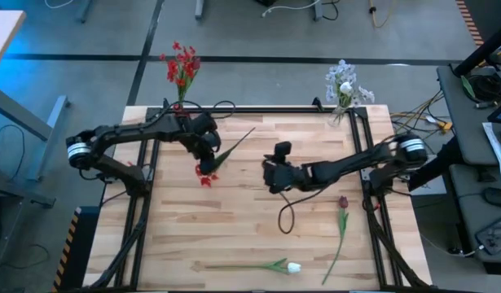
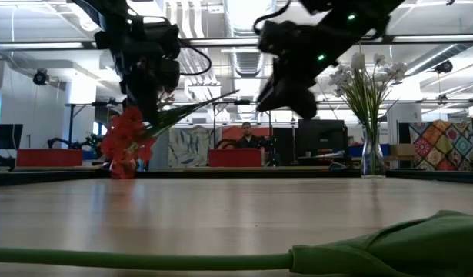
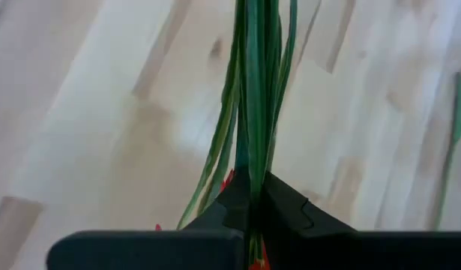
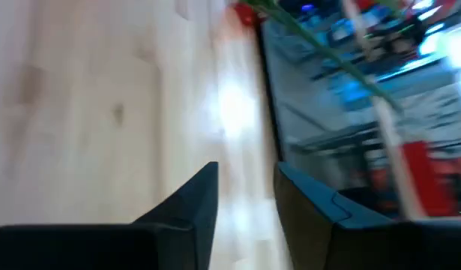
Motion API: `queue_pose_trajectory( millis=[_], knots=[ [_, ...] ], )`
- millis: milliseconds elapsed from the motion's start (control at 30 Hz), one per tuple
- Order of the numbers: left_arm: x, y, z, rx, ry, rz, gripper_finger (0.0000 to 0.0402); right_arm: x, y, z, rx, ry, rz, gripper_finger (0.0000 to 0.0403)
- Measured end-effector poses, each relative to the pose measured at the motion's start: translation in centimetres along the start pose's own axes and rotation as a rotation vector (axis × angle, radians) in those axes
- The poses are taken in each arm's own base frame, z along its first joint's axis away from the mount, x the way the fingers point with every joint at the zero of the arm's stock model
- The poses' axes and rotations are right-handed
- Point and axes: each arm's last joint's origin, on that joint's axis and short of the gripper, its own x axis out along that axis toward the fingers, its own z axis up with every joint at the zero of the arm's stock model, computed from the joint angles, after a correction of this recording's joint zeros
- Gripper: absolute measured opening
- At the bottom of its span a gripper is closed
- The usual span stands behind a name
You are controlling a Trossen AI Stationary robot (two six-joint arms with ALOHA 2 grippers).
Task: Sort flowers into vase by color
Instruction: Put the red flowers into the red flower vase
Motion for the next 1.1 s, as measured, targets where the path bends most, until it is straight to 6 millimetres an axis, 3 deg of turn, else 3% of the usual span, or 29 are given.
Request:
queue_pose_trajectory(
  millis=[200,367,800,1100],
  knots=[
    [1.1,-0.9,0.1,-0.01,0.012,-0.05,0.0001,2.4,1.8,2.8,-0.201,0.004,-0.126,0.0163],
    [1.8,-1.1,0.3,0.016,0.021,-0.061,0.0,4.2,2.8,4.4,-0.356,0.042,-0.162,0.0166],
    [2.1,-1.5,0.3,0.025,0.028,-0.114,0.0,6.4,3.1,7.7,-0.54,0.027,-0.25,0.0101],
    [2.1,-1.8,0.4,0.033,0.028,-0.154,0.0,6.9,2.6,7.7,-0.571,0.038,-0.249,0.0042]
  ],
)
